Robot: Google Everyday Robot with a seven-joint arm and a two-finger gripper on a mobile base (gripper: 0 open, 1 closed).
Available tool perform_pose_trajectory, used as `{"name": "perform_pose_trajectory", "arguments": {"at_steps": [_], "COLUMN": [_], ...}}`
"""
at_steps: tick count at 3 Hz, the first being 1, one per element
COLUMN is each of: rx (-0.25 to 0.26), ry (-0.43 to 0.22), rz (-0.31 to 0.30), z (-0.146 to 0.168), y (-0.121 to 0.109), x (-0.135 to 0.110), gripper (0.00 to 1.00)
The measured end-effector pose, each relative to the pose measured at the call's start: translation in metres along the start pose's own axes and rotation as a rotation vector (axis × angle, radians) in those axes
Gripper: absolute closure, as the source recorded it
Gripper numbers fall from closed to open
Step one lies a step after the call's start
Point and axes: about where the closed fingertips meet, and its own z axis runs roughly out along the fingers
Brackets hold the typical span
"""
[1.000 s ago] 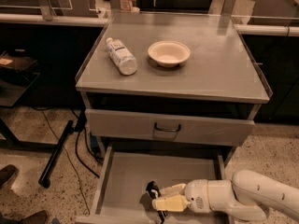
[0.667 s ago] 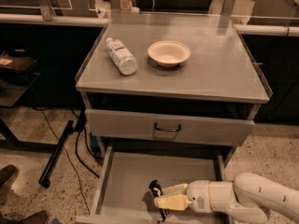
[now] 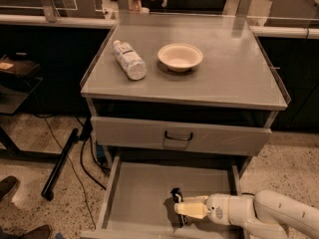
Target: Place rxbar chocolate into middle drawer
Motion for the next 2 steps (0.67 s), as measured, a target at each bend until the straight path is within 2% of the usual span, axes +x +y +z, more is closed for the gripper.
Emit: {"name": "perform_pose_trajectory", "arguments": {"at_steps": [1, 2], "rx": [0.001, 0.032], "ry": [-0.001, -0.015], "rz": [0.001, 0.015], "z": [0.001, 0.028], "y": [-0.001, -0.019], "x": [0.000, -0.001], "gripper": [1.00, 1.00]}}
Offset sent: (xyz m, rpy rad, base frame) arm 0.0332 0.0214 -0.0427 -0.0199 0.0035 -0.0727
